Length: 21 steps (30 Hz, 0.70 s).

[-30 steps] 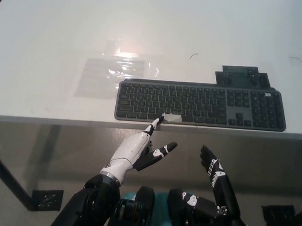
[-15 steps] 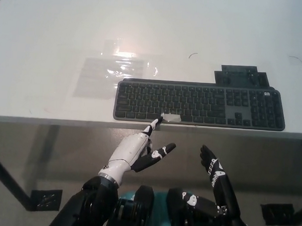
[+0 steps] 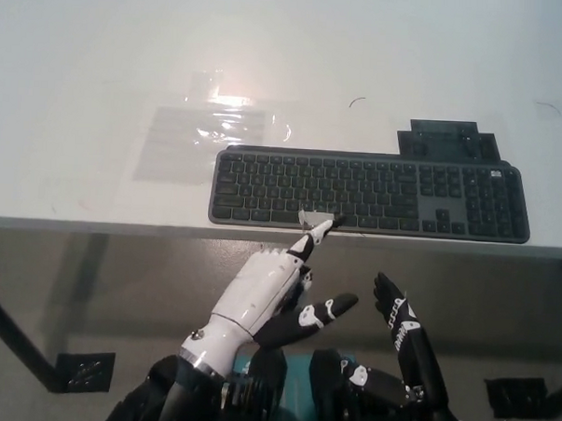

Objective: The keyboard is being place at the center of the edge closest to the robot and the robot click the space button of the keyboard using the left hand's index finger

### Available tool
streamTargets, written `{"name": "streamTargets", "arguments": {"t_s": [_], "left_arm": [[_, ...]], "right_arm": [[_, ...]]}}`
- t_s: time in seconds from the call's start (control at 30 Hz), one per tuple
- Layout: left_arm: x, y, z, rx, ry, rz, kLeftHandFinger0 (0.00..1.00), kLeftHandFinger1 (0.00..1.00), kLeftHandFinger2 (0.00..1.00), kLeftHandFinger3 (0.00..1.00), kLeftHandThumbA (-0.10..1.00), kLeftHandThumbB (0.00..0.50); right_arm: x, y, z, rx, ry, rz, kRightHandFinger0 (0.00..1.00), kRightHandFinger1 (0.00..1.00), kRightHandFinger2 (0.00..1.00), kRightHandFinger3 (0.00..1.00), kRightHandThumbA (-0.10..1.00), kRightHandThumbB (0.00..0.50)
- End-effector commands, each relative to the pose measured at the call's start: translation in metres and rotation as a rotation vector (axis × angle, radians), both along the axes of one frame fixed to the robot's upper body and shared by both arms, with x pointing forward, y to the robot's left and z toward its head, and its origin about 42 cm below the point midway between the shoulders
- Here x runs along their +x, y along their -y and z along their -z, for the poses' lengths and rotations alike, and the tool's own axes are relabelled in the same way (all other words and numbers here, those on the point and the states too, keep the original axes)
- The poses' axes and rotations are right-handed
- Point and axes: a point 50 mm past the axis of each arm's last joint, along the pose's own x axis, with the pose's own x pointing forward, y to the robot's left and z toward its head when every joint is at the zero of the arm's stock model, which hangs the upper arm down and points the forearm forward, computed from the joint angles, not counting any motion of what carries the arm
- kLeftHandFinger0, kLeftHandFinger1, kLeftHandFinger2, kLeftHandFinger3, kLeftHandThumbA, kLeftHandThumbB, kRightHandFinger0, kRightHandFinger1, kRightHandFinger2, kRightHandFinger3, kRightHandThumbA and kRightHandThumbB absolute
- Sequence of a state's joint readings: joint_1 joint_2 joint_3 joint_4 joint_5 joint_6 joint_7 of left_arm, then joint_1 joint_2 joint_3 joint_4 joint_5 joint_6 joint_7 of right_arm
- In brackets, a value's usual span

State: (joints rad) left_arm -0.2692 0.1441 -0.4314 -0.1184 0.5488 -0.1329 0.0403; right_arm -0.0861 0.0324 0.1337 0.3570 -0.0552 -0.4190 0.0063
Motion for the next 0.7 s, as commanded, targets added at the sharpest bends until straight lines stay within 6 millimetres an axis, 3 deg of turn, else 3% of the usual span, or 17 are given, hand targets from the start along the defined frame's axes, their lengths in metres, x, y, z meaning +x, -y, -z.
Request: {"name": "streamTargets", "arguments": {"t_s": [0.0,0.1,0.2,0.3,0.33,0.37,0.4,0.43,0.47,0.6,0.67], "left_arm": [[-0.075,-0.019,-0.102,-0.183,0.293,0.135,0.0,0.0,0.0,1.0,1.0,0.325],[-0.091,-0.024,-0.092,-0.199,0.255,0.16,0.0,0.0,0.0,1.0,1.0,0.344],[-0.104,-0.031,-0.075,-0.207,0.186,0.18,0.0,0.0,0.0,1.0,1.0,0.333],[-0.109,-0.038,-0.056,-0.223,0.112,0.193,0.0,0.0,0.0,1.0,1.0,0.312],[-0.11,-0.043,-0.046,-0.228,0.072,0.197,0.06,0.05,0.11,1.0,1.0,0.322],[-0.111,-0.047,-0.036,-0.247,0.017,0.198,0.27,0.19,0.23,1.0,1.0,0.34],[-0.111,-0.052,-0.024,-0.269,-0.06,0.195,0.74,0.52,0.58,1.0,1.0,0.339],[-0.111,-0.056,-0.014,-0.272,-0.104,0.187,1.0,0.81,0.92,1.0,1.0,0.347],[-0.109,-0.061,0.0,-0.266,-0.148,0.175,1.0,1.0,1.0,1.0,1.0,0.368],[-0.099,-0.076,0.035,-0.261,-0.266,0.108,1.0,1.0,1.0,1.0,1.0,0.428],[-0.09,-0.084,0.058,-0.263,-0.304,0.079,1.0,1.0,1.0,1.0,1.0,0.405]], "right_arm": [[0.004,-0.007,-0.01,0.005,0.069,-0.048,1.0,1.0,1.0,1.0,1.0,0.434],[0.005,-0.007,-0.011,0.006,0.071,-0.047,1.0,1.0,1.0,1.0,1.0,0.438],[0.005,-0.007,-0.011,0.0,0.064,-0.047,1.0,1.0,1.0,1.0,1.0,0.453],[0.007,-0.008,-0.011,0.001,0.07,-0.054,1.0,1.0,1.0,1.0,1.0,0.437],[0.007,-0.008,-0.011,0.0,0.069,-0.058,1.0,1.0,1.0,1.0,1.0,0.434],[0.007,-0.008,-0.011,0.001,0.069,-0.058,1.0,1.0,1.0,1.0,1.0,0.424],[0.006,-0.008,-0.011,0.0,0.069,-0.058,1.0,1.0,1.0,1.0,1.0,0.417],[0.006,-0.007,-0.01,0.002,0.066,-0.058,1.0,1.0,1.0,1.0,1.0,0.419],[0.005,-0.007,-0.011,0.009,0.058,-0.065,1.0,1.0,1.0,1.0,1.0,0.43],[0.004,-0.009,-0.008,0.02,0.058,-0.076,1.0,1.0,1.0,1.0,1.0,0.413],[0.003,-0.009,-0.006,0.017,0.056,-0.075,1.0,1.0,1.0,1.0,1.0,0.411]]}}
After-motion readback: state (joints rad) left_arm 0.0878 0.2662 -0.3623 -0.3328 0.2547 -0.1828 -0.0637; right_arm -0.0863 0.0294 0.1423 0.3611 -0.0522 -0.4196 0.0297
